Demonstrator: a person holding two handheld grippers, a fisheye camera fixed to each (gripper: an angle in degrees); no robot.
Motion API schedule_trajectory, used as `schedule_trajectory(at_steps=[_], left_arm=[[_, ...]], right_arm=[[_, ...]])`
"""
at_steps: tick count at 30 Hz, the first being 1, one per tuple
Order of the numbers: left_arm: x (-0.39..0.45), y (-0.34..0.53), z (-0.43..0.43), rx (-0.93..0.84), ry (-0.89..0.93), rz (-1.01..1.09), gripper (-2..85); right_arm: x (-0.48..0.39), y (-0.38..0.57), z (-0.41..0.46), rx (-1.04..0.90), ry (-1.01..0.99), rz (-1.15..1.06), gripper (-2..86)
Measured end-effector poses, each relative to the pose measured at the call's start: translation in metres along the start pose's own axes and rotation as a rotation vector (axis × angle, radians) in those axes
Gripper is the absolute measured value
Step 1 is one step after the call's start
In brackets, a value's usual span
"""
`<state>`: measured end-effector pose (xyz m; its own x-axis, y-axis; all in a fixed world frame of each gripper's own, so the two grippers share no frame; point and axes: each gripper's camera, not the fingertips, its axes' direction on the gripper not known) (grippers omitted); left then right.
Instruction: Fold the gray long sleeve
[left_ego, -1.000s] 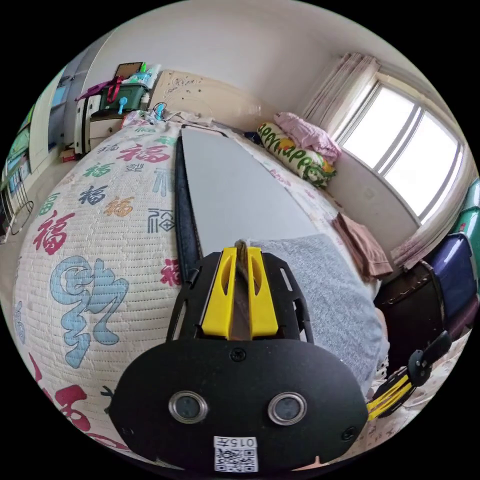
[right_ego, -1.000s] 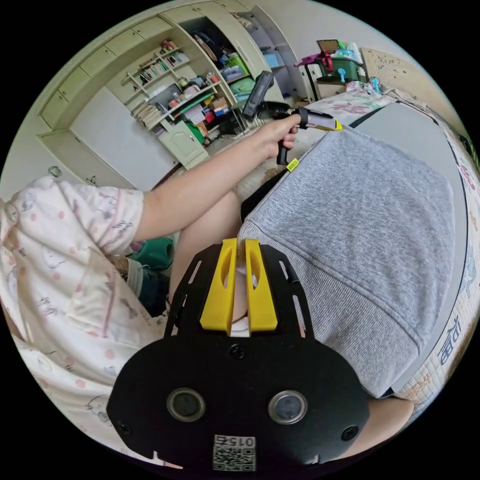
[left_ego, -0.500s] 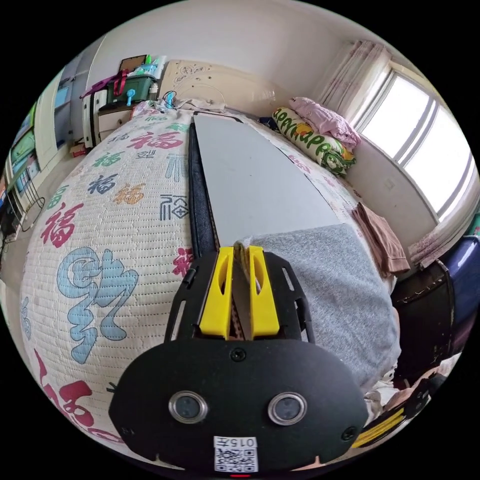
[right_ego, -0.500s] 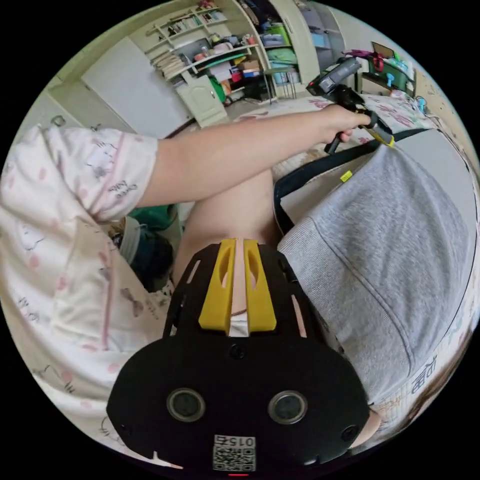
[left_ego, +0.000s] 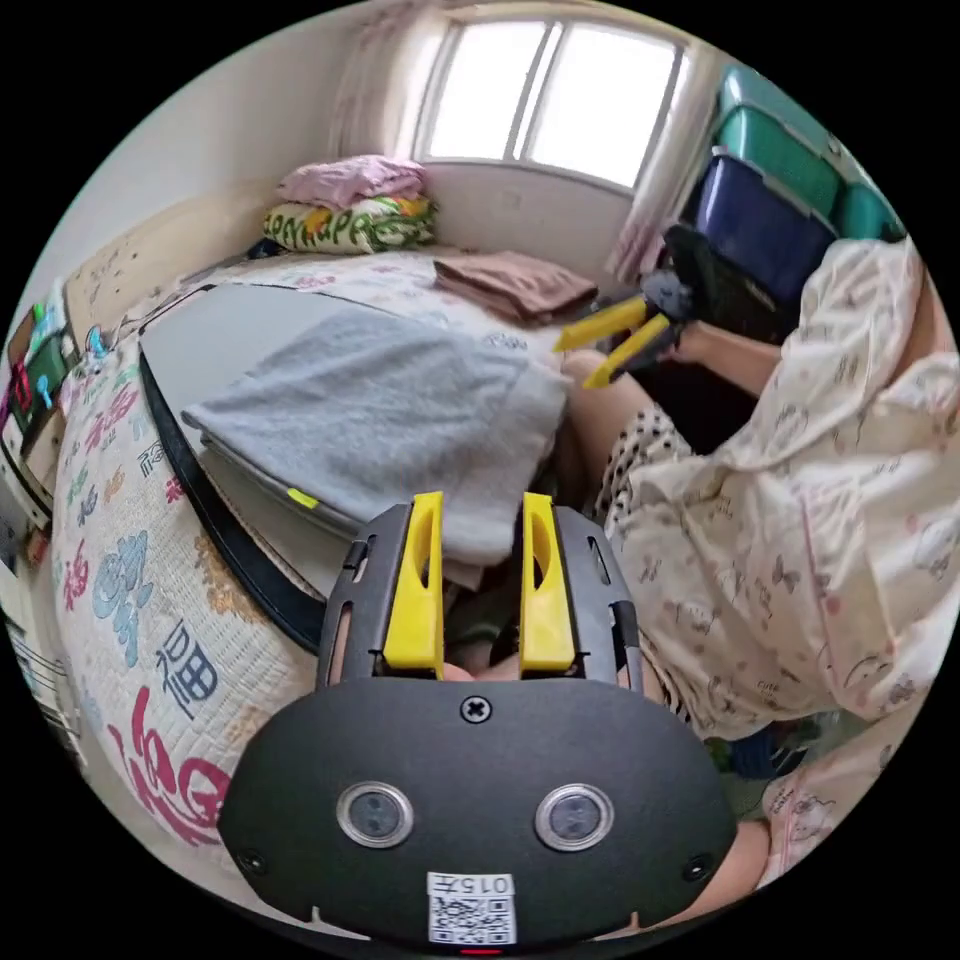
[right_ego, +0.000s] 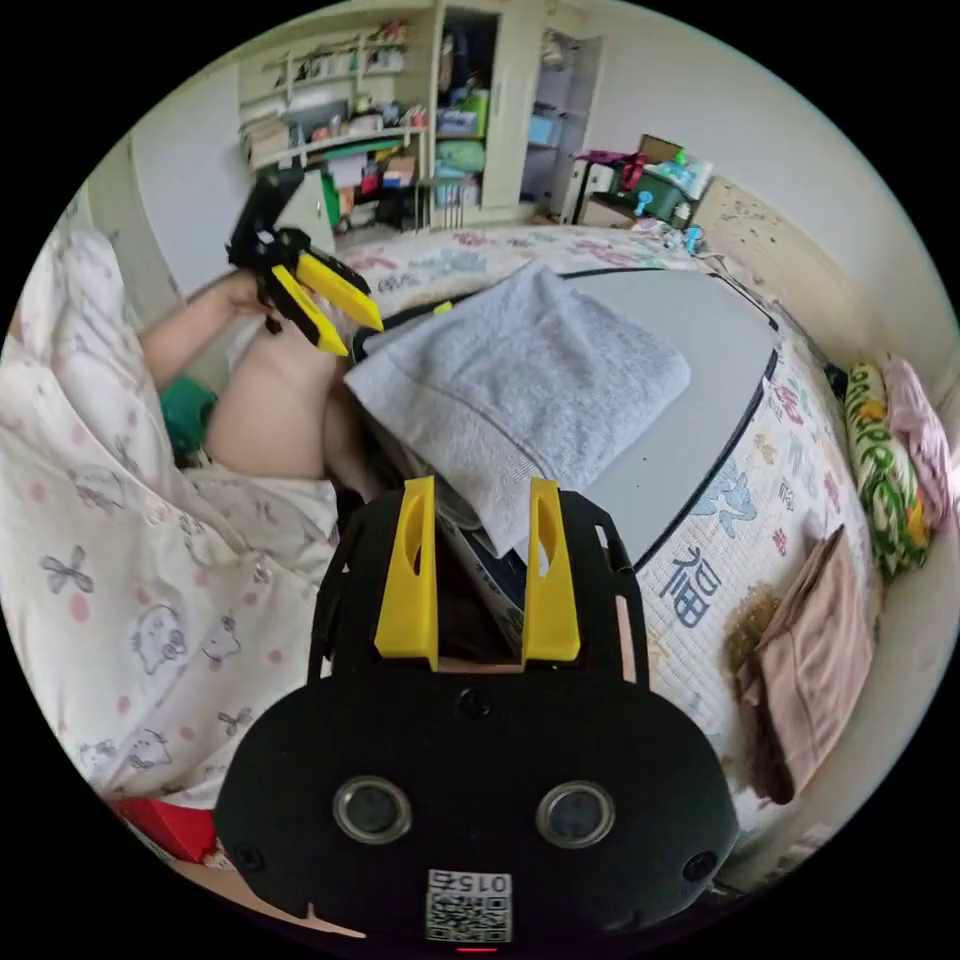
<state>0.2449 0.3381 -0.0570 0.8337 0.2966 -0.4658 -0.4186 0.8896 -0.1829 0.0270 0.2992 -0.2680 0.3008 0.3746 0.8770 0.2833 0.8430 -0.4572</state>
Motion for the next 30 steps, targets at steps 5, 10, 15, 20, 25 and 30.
schedule_trajectory(at_steps=[5,10,15,20,25,30], left_arm=[[0.04,-0.029,0.038,-0.193,-0.156,0.101,11.3],[0.089,-0.059,0.015,-0.12,-0.296,0.206,10.8],[0.099,-0.079,0.053,-0.267,-0.375,0.296,9.0],[0.104,-0.087,0.037,-0.193,-0.371,0.283,3.4],[0.11,-0.077,0.029,-0.267,-0.414,0.291,1.5],[0.097,-0.067,0.066,-0.363,-0.427,0.278,1.1]], right_arm=[[-0.013,-0.01,0.014,0.033,0.046,-0.056,13.0],[-0.028,-0.018,0.01,0.02,0.118,-0.085,12.4],[-0.033,-0.03,0.006,0.038,0.173,-0.078,10.4],[-0.033,-0.05,-0.014,0.01,0.189,-0.12,5.2],[-0.038,-0.076,-0.037,-0.061,0.204,-0.168,0.8],[-0.028,-0.103,-0.046,-0.123,0.15,-0.165,0.5]])
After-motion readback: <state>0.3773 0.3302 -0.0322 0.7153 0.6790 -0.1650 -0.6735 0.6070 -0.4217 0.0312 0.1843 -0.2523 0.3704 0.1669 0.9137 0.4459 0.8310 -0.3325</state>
